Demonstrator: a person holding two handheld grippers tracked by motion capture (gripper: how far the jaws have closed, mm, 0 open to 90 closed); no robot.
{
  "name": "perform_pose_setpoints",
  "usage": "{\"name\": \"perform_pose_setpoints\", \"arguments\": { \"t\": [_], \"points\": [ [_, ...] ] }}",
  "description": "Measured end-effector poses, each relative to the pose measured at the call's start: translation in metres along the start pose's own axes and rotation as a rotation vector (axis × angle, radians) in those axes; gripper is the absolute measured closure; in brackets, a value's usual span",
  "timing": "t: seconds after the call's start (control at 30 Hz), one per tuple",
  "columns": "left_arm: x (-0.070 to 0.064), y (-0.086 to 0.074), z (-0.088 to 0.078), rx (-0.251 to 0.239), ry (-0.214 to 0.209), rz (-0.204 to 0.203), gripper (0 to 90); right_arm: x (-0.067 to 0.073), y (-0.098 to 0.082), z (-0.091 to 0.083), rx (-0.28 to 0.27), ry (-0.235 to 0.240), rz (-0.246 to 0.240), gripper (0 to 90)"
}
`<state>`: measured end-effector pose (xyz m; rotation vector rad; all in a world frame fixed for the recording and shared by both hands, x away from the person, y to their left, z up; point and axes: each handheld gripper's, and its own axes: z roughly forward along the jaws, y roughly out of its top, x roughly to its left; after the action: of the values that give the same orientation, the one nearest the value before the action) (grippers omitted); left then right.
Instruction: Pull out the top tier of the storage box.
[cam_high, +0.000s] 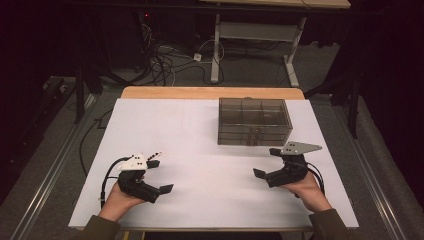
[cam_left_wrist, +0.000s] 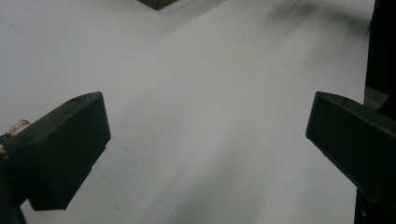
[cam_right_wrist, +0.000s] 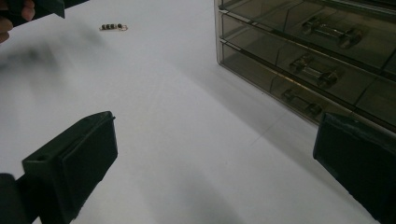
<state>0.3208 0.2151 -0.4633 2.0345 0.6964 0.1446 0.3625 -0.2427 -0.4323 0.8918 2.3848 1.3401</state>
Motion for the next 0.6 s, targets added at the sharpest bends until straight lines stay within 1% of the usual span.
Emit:
{"name": "perform_pose_setpoints", "arguments": {
  "t": [0.27,0.37,0.5,0.6],
  "points": [
    [0.0001,-0.0001,0.0,-0.004,-0.004,-0.001,0.0,-0.0046,0.0031,0.0028,0.006,-0.003,0.011,1.1],
    [0.0003,-0.0001,0.0,-0.004,-0.004,-0.001,0.0,-0.0067,0.0041,0.0039,0.009,-0.014,0.017,1.1],
    [0.0004,0.0,-0.0002,-0.006,-0.005,-0.003,0.0,-0.0084,0.0053,0.0043,0.01,-0.016,0.022,1.0],
    [0.0006,0.0001,-0.0003,-0.008,-0.006,-0.004,0.0,-0.0105,0.0076,0.0062,0.021,-0.019,0.026,1.1]
  ]
}}
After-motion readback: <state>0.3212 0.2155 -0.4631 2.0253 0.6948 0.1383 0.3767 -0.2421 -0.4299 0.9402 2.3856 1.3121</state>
